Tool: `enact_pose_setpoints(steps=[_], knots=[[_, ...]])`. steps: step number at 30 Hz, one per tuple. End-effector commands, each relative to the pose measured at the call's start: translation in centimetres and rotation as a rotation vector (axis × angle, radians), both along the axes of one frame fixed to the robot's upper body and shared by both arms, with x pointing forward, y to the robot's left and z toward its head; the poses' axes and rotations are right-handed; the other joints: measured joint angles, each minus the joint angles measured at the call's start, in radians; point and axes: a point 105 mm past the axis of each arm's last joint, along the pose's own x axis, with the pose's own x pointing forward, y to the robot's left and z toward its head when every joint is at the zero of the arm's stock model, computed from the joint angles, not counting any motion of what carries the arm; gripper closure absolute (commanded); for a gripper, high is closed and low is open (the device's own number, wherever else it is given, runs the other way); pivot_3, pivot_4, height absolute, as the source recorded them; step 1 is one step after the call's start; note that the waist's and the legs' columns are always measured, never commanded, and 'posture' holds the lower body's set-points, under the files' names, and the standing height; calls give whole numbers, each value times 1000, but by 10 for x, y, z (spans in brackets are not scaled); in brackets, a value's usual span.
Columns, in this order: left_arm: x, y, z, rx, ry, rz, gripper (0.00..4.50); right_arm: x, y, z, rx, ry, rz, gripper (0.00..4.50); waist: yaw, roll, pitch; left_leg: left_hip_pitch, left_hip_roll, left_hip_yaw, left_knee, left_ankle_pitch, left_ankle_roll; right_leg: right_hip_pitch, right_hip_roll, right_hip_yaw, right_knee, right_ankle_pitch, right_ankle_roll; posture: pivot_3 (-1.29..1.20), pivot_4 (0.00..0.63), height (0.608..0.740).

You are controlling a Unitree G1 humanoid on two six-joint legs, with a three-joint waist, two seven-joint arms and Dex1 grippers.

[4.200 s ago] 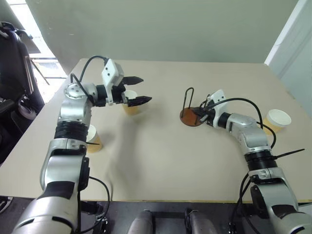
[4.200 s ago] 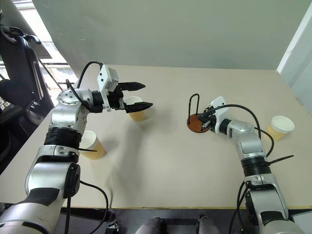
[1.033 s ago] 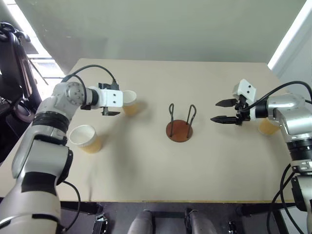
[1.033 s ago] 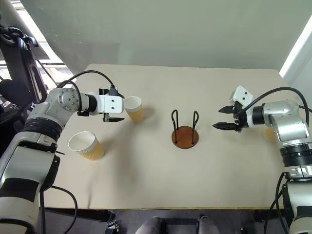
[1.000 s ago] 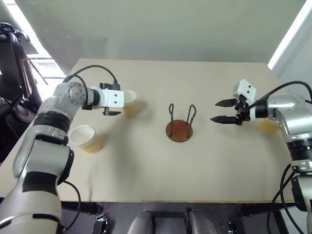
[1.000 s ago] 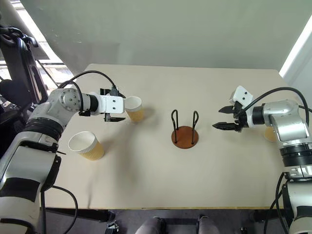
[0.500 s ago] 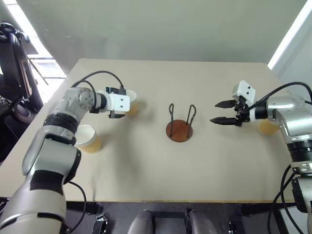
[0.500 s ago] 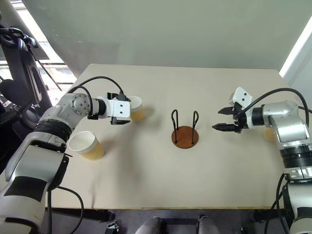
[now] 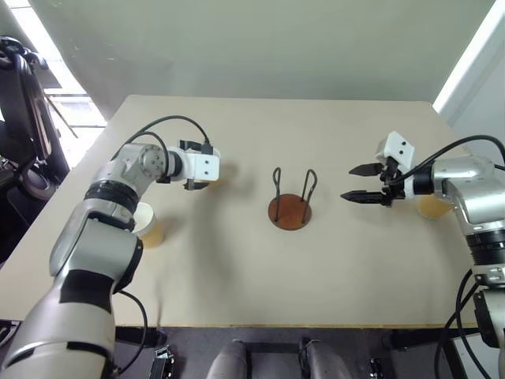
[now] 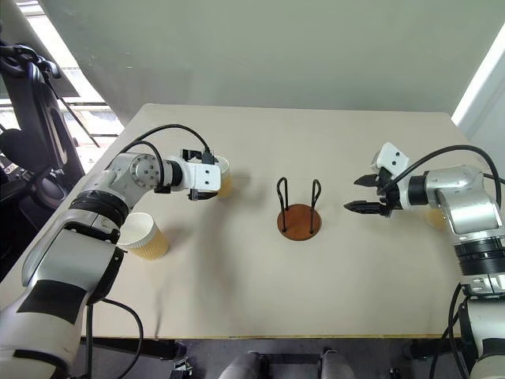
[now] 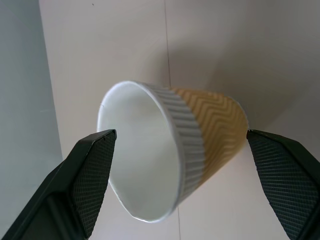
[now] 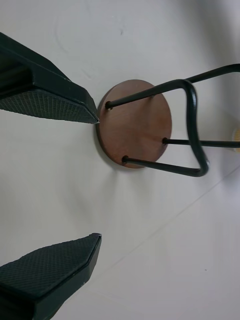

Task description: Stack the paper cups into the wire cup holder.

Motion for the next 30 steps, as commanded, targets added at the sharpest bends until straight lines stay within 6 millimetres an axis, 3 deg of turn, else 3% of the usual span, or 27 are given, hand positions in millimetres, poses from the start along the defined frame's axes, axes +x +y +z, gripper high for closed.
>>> enact_pose_setpoints(steps=[1,5,14,23,30], knots=[[1,4,9,3,-13,15,186,-2,-1,18,24,-67,-4,879,0,0,0,0,0,0,0,0,0,0,0,0,0,0,0,0,150,740],[-3,7,-2,-7,55,24,1192,-5,3,26,47,-87,15,866,0,0,0,0,0,0,0,0,0,0,0,0,0,0,0,0,150,740],[-9,6,-7,-28,137,13,4464,-33,17,54,109,-137,198,866,2,0,0,0,-1,1,1,0,0,0,0,-1,0,0,0,0,150,740],[-10,0,0,-39,158,-13,4464,-40,24,55,89,-159,264,866,1,0,0,0,-1,0,2,1,1,1,0,0,1,0,0,0,150,740],[-13,-23,48,-132,148,-114,4464,-42,22,52,60,-142,271,866,5,-1,0,-1,-1,0,2,1,1,1,0,0,1,0,0,0,150,740]])
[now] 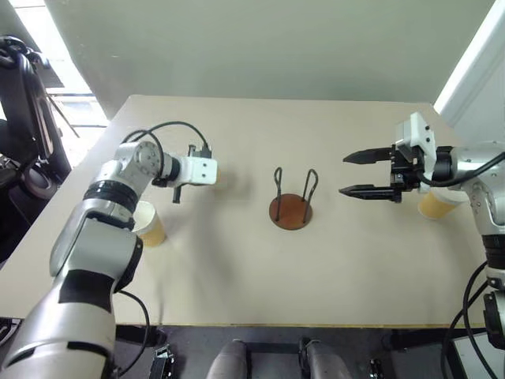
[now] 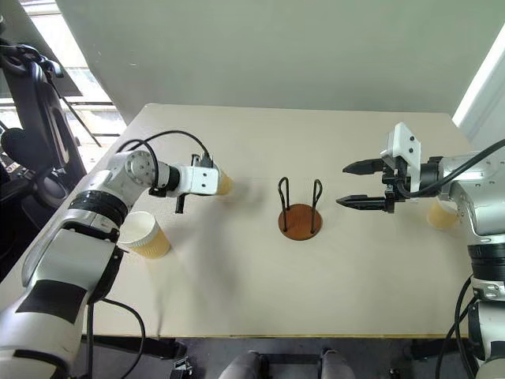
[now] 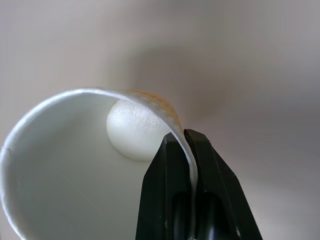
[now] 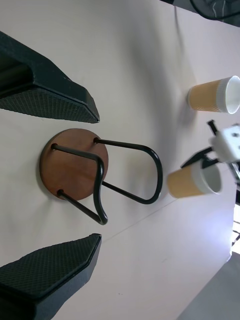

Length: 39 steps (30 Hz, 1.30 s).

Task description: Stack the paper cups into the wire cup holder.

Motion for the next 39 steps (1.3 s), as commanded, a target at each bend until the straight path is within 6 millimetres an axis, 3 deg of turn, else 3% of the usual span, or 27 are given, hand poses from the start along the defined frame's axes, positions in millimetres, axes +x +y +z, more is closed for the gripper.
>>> enact_pose_setpoints(steps=[1,6,14,26,32,39], knots=[[0,-21,48,-80,-63,-77,4464,-6,1,13,-30,-54,25,866,1,0,0,0,0,0,0,0,0,0,0,0,0,0,0,0,150,740],[-13,-52,82,-123,6,-212,4464,-6,-3,15,-50,-52,22,866,1,0,0,-1,-1,0,0,0,0,1,-1,0,-1,-1,2,0,150,740],[-39,-92,113,-49,101,-430,4464,-11,-11,14,-89,-4,29,866,-1,0,0,-2,0,2,-1,-2,2,0,-1,1,-3,-3,5,0,150,740],[-55,-129,148,50,39,-547,4464,-17,-19,17,-123,37,29,866,0,0,0,-3,-1,5,0,-4,6,1,-1,3,-4,-6,9,0,150,740],[-59,-139,146,81,52,-579,4464,-23,-24,14,-145,87,35,866,0,0,0,-2,-2,8,0,-5,7,1,0,2,-4,-8,12,0,150,740],[-59,-141,120,135,119,-609,4464,-27,-23,14,-147,118,45,866,2,0,0,-1,-1,8,2,-6,8,3,-3,8,-3,-8,13,0,150,740]])
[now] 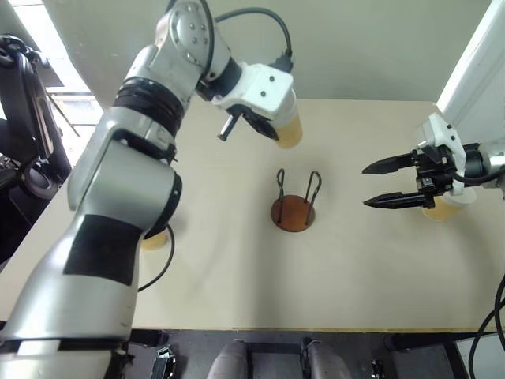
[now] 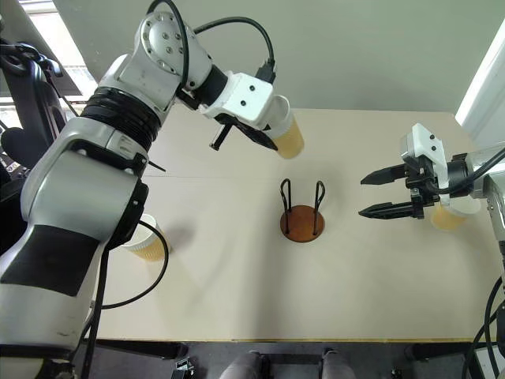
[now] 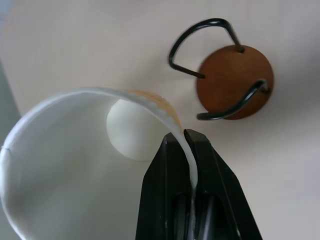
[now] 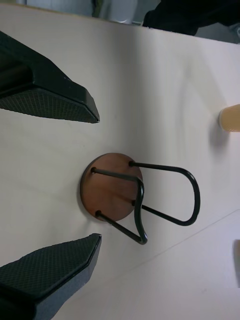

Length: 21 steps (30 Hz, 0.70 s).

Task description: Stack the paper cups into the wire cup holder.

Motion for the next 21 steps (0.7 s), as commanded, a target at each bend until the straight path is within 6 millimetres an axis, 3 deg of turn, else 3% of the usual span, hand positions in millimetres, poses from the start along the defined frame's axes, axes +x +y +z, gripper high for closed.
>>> enact_pose_setpoints(steps=[1,11,21], knots=[[-8,-4,-4,29,24,-61,4464,-8,2,9,-19,-17,30,866,0,0,0,0,0,1,0,0,0,0,-1,1,0,0,0,0,150,740],[-23,-22,-22,46,101,-171,4464,-11,2,8,-28,-10,29,866,3,0,0,0,-1,2,6,-1,2,2,0,1,1,1,3,0,150,740],[-25,-24,-30,85,106,-196,4464,-11,2,6,-25,-11,25,866,3,0,0,2,-1,3,12,-3,4,5,1,5,2,2,3,0,150,740]])
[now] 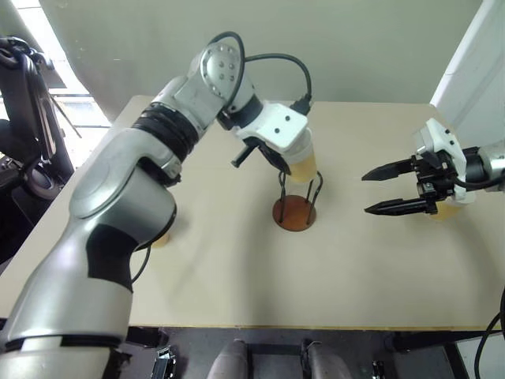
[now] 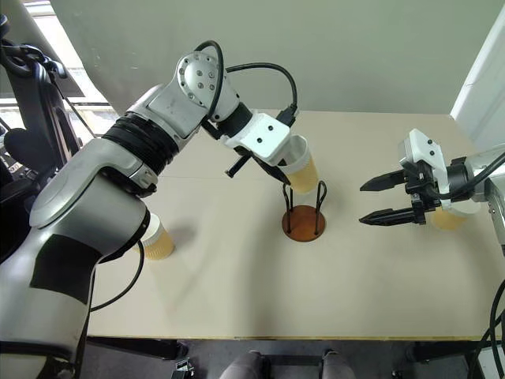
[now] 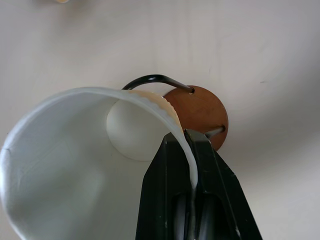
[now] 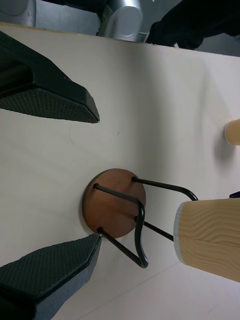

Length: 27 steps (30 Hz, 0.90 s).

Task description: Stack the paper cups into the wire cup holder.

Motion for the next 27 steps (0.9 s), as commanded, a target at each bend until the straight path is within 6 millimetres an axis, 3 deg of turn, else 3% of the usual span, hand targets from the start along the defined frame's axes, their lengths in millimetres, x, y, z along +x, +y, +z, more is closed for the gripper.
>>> enact_pose_setpoints(steps=[1,13,27], knots=[[-4,-1,2,31,-10,-38,4464,-4,0,10,6,-42,9,866,0,0,0,0,0,0,0,0,0,0,0,1,0,0,0,0,150,740],[-4,-11,-1,27,-27,-76,4464,-6,5,10,8,-46,10,866,1,0,0,0,-2,2,0,-2,3,0,0,8,-1,-2,5,0,150,740],[3,-3,-3,62,-67,-51,4464,-3,3,9,11,-51,-5,866,0,0,0,0,-2,2,0,-2,3,0,0,8,-1,-2,5,0,150,740]])
